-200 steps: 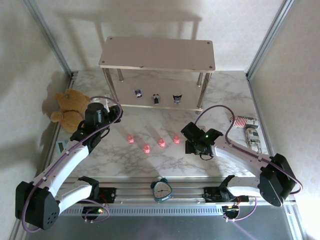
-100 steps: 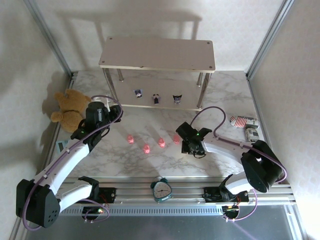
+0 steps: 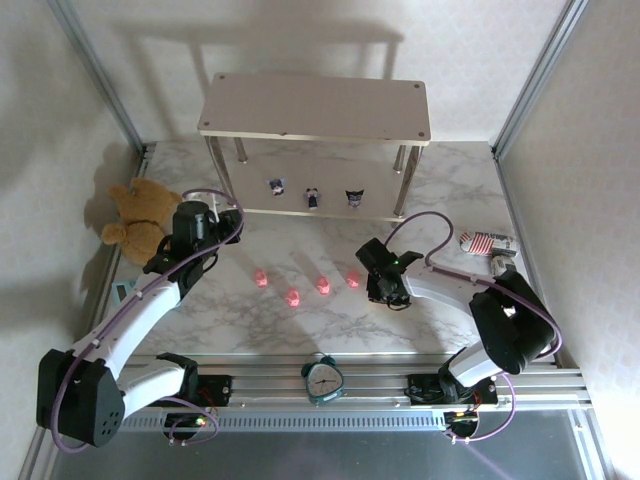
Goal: Place and organize the plastic toys onto the shelf
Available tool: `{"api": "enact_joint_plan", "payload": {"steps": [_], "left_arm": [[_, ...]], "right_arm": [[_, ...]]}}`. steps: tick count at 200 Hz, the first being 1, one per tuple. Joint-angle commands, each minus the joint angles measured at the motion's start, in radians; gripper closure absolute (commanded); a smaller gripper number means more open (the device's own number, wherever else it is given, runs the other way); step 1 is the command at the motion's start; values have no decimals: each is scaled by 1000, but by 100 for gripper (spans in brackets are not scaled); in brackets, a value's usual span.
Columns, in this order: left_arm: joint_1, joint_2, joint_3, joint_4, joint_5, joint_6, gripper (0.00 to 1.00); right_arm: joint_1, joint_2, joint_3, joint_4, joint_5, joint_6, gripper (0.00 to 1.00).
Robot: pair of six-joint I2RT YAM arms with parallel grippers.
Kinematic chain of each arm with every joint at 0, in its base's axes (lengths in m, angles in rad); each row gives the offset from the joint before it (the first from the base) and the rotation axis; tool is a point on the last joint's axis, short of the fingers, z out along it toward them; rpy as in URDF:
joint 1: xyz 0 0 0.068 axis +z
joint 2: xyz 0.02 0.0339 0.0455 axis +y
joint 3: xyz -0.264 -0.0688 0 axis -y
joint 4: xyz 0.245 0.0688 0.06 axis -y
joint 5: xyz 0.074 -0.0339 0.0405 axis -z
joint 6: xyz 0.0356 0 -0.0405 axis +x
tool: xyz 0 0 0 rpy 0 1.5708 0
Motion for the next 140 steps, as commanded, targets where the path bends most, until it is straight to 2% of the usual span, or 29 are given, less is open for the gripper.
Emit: {"api": "enact_joint_plan", "payload": {"steps": [1, 40, 79, 108, 140], "left_arm": [[12, 9, 39, 8, 10, 15, 70], [17, 36, 82, -3, 27, 16, 71], [18, 74, 202, -58, 35, 38, 71], [18, 104, 298, -101, 65, 54, 72], [18, 111, 360, -125, 79, 58, 73]], "right_arm": [[-6, -2, -7, 3, -18, -11, 73], [-6, -136, 83, -162, 48, -59, 76], [-46, -244, 410, -377, 149, -226, 74], [-98, -208, 702, -413, 165, -371, 73], [-150, -84, 1005, -405, 146, -496, 72]]}}
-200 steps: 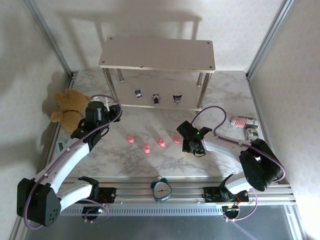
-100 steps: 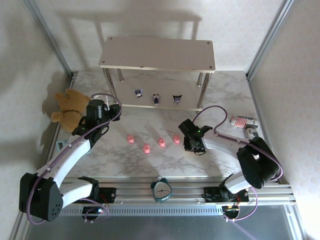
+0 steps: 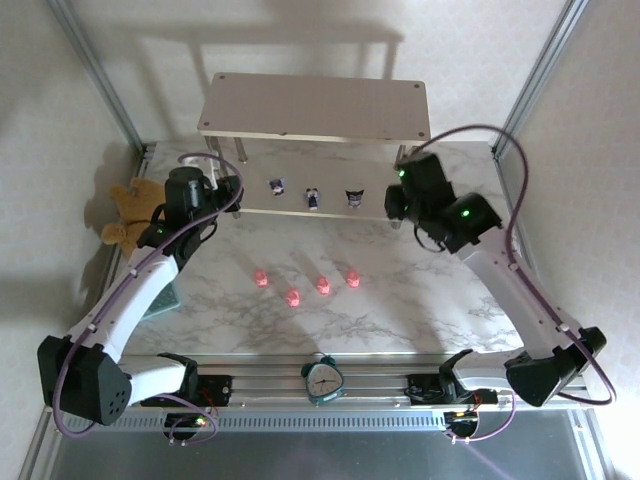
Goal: Place and organize the plastic toys onto the shelf
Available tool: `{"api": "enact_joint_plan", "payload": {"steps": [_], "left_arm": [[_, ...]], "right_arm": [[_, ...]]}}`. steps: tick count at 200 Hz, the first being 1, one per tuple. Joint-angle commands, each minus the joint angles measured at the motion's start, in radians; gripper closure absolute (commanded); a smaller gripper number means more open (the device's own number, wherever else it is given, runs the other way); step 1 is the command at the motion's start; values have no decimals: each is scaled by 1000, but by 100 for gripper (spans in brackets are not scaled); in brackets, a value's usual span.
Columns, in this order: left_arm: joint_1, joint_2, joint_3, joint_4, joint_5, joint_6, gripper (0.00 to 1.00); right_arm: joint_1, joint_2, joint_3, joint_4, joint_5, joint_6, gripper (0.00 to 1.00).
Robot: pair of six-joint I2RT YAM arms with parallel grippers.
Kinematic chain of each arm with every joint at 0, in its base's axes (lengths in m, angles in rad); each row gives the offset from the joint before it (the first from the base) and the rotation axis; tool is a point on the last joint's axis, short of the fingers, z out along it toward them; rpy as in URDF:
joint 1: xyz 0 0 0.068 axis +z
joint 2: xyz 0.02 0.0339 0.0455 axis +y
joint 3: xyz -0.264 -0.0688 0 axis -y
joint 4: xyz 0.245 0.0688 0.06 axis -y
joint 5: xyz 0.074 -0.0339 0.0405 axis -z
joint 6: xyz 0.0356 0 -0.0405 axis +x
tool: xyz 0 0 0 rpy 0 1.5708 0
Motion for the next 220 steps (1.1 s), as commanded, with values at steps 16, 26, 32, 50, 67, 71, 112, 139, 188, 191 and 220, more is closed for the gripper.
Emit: {"api": "enact_joint_plan", "payload": {"steps": [16, 26, 32, 50, 67, 71, 112, 139, 188, 191, 220], "left_arm": [[8, 2, 70, -54, 25, 28, 72], [9, 4, 81, -61, 22, 31, 72], [8, 4, 87, -63, 20, 31, 72], [8, 8, 98, -70, 16, 36, 72], [8, 11, 106, -73, 15, 39, 72], [8, 12, 106, -73, 13, 39, 72], [11, 16, 106, -75, 11, 39, 72], [11, 18, 106, -83, 11, 40, 73], [18, 15, 97, -91, 12, 41, 73], [20, 15, 97, -91, 11, 41, 73], [24, 19, 96, -92, 14, 41, 73]], "right_arm": [[-48, 147, 264, -29, 2, -177, 71], [-60, 180, 317, -18, -11, -190, 71], [-66, 197, 343, -13, -17, -197, 71], [-87, 245, 411, 0, -37, -208, 70], [-103, 279, 458, 4, -49, -217, 70], [-108, 285, 465, 5, -53, -219, 70], [-132, 331, 503, 27, -72, -232, 70], [-145, 360, 529, 29, -86, -232, 70], [-160, 424, 580, -6, -102, -226, 70], [-159, 427, 582, -9, -102, -227, 70], [-163, 443, 581, -1, -106, -221, 69]]}}
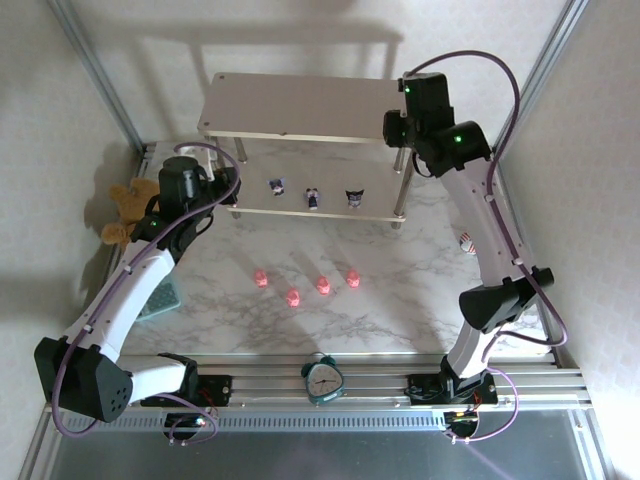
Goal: Place and organize the plastic toys onto the shelf
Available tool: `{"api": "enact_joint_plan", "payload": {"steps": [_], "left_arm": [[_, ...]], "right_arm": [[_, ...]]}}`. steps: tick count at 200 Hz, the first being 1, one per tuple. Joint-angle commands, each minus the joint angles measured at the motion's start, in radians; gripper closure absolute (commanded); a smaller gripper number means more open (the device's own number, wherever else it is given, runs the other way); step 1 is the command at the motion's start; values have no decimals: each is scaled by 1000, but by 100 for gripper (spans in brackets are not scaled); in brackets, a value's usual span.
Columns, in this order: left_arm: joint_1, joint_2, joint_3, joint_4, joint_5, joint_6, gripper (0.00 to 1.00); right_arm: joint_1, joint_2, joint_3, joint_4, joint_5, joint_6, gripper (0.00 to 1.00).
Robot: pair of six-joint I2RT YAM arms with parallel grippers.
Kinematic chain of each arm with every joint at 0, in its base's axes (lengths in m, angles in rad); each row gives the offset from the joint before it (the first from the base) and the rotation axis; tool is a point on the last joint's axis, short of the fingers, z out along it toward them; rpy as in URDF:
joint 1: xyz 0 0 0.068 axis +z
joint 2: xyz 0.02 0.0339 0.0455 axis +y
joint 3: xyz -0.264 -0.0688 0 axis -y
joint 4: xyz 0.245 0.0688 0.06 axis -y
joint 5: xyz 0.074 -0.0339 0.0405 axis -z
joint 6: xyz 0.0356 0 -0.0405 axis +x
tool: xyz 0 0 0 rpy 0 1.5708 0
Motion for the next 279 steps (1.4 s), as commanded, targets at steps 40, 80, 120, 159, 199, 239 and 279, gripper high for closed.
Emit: {"api": "enact_joint_plan", "payload": {"steps": [40, 80, 120, 159, 199, 239, 279], "left_arm": [[14, 11, 18, -20, 11, 17, 72], [21, 11, 17, -26, 11, 21, 72], [29, 8, 19, -33, 14, 25, 72], [37, -2, 20, -45, 10, 31, 71], [43, -5, 16, -46, 11, 32, 70], [44, -5, 21, -46, 13, 30, 70], [47, -18, 22, -51, 5, 30, 70]], "right_arm": [[-11, 38, 39, 13, -19, -5, 68], [-15, 65, 47, 21, -15, 7, 67], [-18, 95, 51, 62, -3, 25, 67], [-19, 126, 76, 65, -7, 35, 63], [-19, 131, 73, 73, -14, 45, 53], [-19, 118, 70, 91, -31, 51, 33], [-19, 60, 41, 159, -13, 52, 20]]}}
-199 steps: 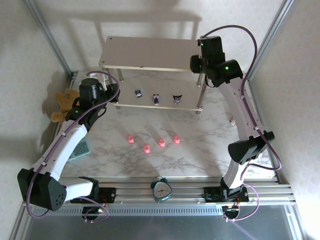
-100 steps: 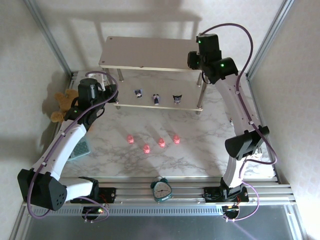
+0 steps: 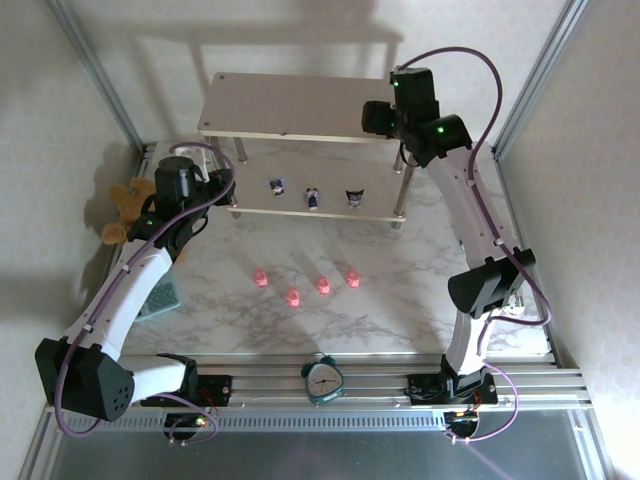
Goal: Place and organize the plastic toys onto the shelf
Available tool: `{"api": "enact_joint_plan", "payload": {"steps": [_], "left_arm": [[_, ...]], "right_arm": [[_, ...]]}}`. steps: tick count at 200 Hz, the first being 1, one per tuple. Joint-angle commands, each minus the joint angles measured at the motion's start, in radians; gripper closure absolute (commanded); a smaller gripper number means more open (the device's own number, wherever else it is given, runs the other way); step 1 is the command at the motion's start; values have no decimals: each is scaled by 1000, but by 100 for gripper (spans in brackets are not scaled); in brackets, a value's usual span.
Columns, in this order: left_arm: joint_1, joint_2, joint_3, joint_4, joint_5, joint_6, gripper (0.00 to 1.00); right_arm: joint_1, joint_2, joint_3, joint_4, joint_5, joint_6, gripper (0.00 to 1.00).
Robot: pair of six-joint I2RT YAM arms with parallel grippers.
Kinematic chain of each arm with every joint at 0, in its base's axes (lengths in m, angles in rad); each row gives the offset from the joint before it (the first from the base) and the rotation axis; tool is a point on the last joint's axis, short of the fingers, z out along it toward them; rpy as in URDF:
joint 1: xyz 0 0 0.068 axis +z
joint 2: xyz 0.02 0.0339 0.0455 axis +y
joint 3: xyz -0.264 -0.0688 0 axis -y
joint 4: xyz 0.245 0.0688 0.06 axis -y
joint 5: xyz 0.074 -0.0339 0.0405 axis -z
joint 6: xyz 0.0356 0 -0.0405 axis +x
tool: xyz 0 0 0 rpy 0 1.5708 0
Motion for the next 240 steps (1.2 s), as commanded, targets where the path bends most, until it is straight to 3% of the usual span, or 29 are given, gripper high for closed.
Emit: {"api": "enact_joint_plan", "payload": {"steps": [1, 36, 66, 95, 123, 144, 179, 240], "left_arm": [[13, -20, 22, -14, 5, 11, 70], [11, -40, -12, -11, 29, 0, 71], [-42, -107, -145, 29, -1, -26, 72], [-132, -187, -265, 27, -84, -77, 71], [-181, -235, -371, 6, -144, -141, 70], [-193, -247, -440, 4, -142, -183, 70], [-219, -254, -505, 5, -164, -230, 69], [-221, -249, -476, 9, -167, -215, 69]], "right_arm": [[-7, -62, -17, 56, 14, 5, 20], [-6, -260, -173, 191, 55, -21, 20], [36, -477, -363, 136, 72, -48, 21], [220, -648, -558, -61, 176, -1, 23], [411, -775, -823, -184, 223, 219, 25], [478, -778, -1006, -180, 155, 362, 27], [511, -677, -1239, 10, 54, 516, 27], [488, -406, -1307, 231, -21, 534, 29]]}}
